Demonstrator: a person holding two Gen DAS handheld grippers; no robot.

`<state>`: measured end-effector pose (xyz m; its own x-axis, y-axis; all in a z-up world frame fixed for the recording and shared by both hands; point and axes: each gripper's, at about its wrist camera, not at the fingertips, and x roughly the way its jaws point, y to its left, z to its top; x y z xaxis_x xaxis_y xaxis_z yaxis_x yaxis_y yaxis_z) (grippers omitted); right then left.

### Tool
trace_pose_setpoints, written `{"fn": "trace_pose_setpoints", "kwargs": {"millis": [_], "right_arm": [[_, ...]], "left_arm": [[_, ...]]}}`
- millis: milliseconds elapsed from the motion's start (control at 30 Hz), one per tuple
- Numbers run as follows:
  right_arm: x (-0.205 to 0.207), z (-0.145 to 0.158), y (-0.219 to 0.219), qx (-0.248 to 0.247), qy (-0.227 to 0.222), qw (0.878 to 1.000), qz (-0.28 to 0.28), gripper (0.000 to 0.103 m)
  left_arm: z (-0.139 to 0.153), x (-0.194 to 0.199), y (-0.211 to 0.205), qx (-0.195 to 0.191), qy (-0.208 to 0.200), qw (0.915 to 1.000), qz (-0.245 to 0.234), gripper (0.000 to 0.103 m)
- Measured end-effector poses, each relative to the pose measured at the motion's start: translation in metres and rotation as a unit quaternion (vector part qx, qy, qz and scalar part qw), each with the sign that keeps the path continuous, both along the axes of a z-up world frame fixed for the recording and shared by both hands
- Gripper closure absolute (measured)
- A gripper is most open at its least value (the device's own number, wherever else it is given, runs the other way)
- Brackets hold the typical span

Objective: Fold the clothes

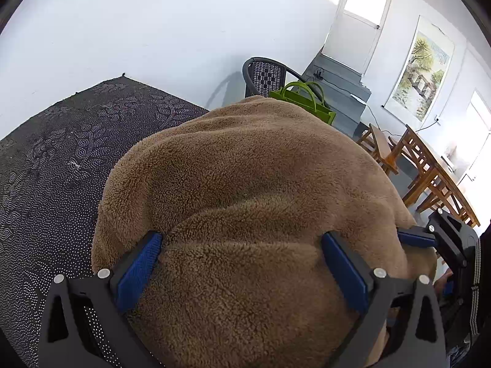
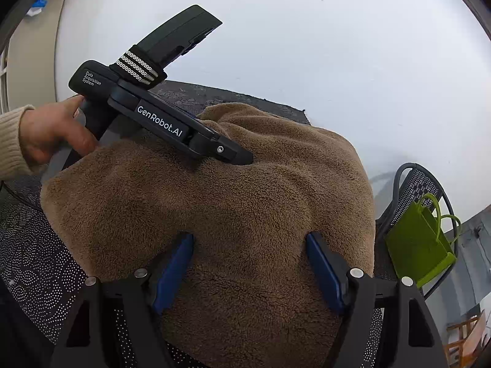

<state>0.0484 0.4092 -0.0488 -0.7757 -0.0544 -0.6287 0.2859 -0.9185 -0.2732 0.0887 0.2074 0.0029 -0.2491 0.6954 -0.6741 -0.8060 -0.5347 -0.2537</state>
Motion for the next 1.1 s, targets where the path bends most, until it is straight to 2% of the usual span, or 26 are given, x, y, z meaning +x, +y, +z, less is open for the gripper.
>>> {"fn": "trace_pose_setpoints", "kwargs": {"millis": [1100], "right_arm": [[0.0036, -0.0045, 0.0063, -0.002, 0.01, 1.0, 0.004, 0.025]], "left_arm": [[-0.003, 0.0002, 0.0036, 0.002, 0.003, 1.0, 0.001, 0.001]]}}
